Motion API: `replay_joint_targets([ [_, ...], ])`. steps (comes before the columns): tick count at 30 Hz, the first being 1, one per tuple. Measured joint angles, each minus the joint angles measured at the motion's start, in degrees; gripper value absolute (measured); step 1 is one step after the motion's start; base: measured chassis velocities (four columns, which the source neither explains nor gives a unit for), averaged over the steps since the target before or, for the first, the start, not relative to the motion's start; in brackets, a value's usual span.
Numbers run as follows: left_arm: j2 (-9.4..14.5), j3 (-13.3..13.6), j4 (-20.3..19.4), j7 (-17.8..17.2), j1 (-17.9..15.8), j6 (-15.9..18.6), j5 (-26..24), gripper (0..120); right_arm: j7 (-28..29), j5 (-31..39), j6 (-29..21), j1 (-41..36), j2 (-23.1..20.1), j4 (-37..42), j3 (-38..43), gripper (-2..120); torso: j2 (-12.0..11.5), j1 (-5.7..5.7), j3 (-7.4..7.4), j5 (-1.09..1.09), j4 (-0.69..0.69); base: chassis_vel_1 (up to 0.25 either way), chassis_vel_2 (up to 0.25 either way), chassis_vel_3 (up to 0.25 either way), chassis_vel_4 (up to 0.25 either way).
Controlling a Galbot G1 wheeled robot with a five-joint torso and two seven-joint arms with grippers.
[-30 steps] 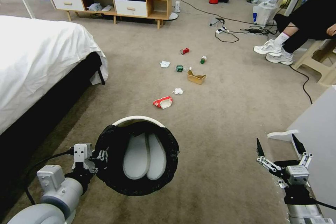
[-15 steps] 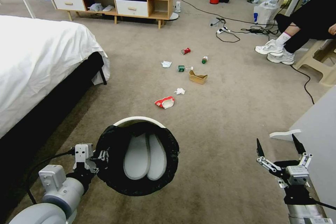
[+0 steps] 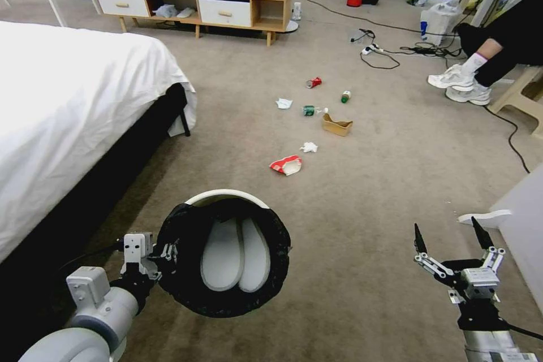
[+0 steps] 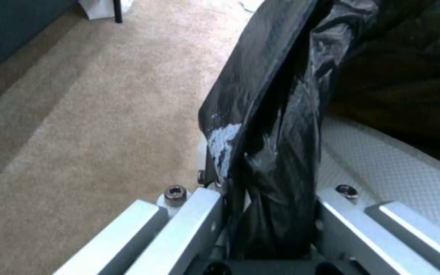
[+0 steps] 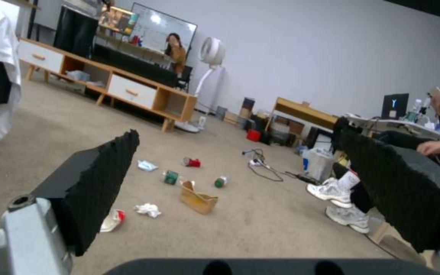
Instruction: Pick up the trash bin and place the garbage on the floor into it.
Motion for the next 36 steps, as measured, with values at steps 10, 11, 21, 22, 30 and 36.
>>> replay_joint_targets([
  [10,-0.12,-0.15,0.05,0.09,-0.04,0.0,0.03,1,-0.09,0.01,-0.05,0.07,-0.01,-0.09,0.15,100,0.0,0.0,0.0,0.0,-0.01,-0.013,-0.019,0.012,0.011],
  [11,-0.12,-0.15,0.05,0.09,-0.04,0.0,0.03,1,-0.09,0.01,-0.05,0.07,-0.01,-0.09,0.15,100,0.0,0.0,0.0,0.0,-0.01,0.0,0.0,0.0,0.0],
  [21,-0.42,0.11,0.1,0.27,-0.01,-0.05,0.56,1,-0.4,0.45,-0.32,0.04,-0.01,0.03,0.24,100,0.0,0.0,0.01,0.01,-0.01,0.0,0.0,0.0,0.0],
  [22,-0.42,0.11,0.1,0.27,-0.01,-0.05,0.56,1,-0.4,0.45,-0.32,0.04,-0.01,0.03,0.24,100,0.0,0.0,0.01,0.01,-0.01,0.0,0.0,0.0,0.0],
  [30,-0.4,0.08,0.11,0.34,-0.06,-0.1,0.57,1,-0.74,0.63,-0.54,0.01,-0.01,0.07,0.27,100,0.0,0.0,0.01,0.02,-0.01,0.0,0.0,0.0,0.0],
  [36,-0.4,0.09,0.19,0.44,-0.15,-0.18,0.57,1,-0.74,0.62,-0.79,0.02,-0.01,0.14,0.28,100,0.0,-0.01,0.0,0.01,-0.01,-0.024,0.024,0.027,-0.019],
])
